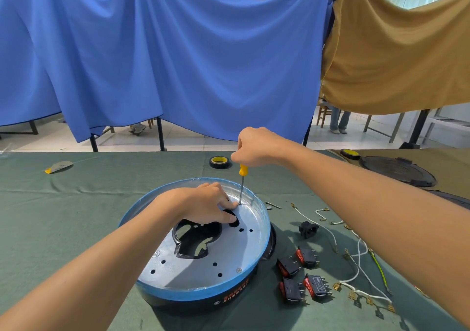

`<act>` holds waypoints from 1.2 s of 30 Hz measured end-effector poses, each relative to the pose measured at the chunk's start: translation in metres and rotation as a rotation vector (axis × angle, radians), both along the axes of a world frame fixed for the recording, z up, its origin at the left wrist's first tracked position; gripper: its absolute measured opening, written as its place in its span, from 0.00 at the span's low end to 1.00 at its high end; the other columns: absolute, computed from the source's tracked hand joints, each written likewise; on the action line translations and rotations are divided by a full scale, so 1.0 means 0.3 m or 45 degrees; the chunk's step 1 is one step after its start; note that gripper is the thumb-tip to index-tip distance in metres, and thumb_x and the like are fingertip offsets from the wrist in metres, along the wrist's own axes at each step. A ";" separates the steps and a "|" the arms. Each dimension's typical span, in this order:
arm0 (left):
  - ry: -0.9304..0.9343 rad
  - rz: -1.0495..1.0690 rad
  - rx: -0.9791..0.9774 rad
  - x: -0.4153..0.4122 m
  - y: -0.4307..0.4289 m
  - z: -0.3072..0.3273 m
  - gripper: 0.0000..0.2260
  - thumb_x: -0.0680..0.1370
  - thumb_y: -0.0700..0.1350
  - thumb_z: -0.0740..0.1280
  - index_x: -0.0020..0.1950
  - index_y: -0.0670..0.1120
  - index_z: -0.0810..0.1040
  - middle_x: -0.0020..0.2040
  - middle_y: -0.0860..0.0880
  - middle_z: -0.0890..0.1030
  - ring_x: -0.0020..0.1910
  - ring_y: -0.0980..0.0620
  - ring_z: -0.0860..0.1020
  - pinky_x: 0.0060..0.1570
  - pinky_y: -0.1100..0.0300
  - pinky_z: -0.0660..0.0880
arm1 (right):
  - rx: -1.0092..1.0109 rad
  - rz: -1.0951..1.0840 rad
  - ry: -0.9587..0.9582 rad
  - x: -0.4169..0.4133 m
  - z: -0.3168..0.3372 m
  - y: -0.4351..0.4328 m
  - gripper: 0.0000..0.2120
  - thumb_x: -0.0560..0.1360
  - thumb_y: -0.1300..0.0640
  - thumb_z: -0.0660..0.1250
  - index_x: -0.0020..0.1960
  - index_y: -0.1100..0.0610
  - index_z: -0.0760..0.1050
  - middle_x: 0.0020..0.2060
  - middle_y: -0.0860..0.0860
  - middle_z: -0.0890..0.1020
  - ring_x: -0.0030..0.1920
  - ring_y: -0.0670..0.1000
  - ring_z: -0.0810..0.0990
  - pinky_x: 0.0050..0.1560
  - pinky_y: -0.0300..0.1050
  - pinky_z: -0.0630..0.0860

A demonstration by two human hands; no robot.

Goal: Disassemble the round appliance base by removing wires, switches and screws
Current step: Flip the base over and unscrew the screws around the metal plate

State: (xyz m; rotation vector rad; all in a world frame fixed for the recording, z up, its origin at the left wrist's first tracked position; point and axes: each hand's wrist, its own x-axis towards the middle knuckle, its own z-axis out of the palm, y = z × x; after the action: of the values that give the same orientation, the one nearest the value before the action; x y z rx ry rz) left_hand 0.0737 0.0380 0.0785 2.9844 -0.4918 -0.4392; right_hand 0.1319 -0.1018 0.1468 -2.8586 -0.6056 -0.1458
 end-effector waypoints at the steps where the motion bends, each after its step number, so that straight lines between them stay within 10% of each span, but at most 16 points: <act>1: -0.002 0.001 0.000 0.000 0.000 -0.001 0.22 0.80 0.59 0.59 0.74 0.57 0.66 0.71 0.52 0.64 0.72 0.48 0.58 0.69 0.50 0.58 | -0.009 -0.007 -0.015 -0.002 0.000 0.000 0.13 0.72 0.54 0.63 0.32 0.55 0.64 0.29 0.51 0.67 0.33 0.54 0.66 0.30 0.43 0.61; 9: 0.003 0.008 -0.001 0.000 0.002 -0.004 0.22 0.80 0.59 0.58 0.74 0.57 0.66 0.71 0.52 0.64 0.72 0.49 0.58 0.68 0.50 0.58 | 0.011 0.010 0.013 -0.001 0.006 0.003 0.04 0.72 0.57 0.63 0.41 0.57 0.75 0.33 0.52 0.71 0.35 0.54 0.67 0.33 0.44 0.64; 14: 0.001 0.013 0.002 0.000 0.000 -0.004 0.22 0.80 0.60 0.58 0.74 0.58 0.66 0.71 0.53 0.63 0.72 0.49 0.57 0.67 0.50 0.58 | -0.012 -0.018 -0.063 -0.005 0.002 0.000 0.19 0.75 0.47 0.63 0.31 0.55 0.62 0.28 0.51 0.67 0.30 0.53 0.66 0.29 0.43 0.60; 36: -0.002 0.024 0.009 0.005 0.003 -0.012 0.23 0.79 0.61 0.58 0.74 0.59 0.65 0.71 0.53 0.63 0.72 0.49 0.58 0.70 0.49 0.58 | -0.026 -0.027 -0.044 -0.013 0.004 0.000 0.14 0.72 0.59 0.62 0.31 0.55 0.61 0.29 0.51 0.65 0.30 0.53 0.62 0.29 0.43 0.59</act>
State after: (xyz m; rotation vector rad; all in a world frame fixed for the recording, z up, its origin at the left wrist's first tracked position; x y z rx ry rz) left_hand 0.0751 0.0390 0.0750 2.9935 -0.4623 -0.4379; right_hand 0.1279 -0.1018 0.1482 -2.8889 -0.5866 -0.1936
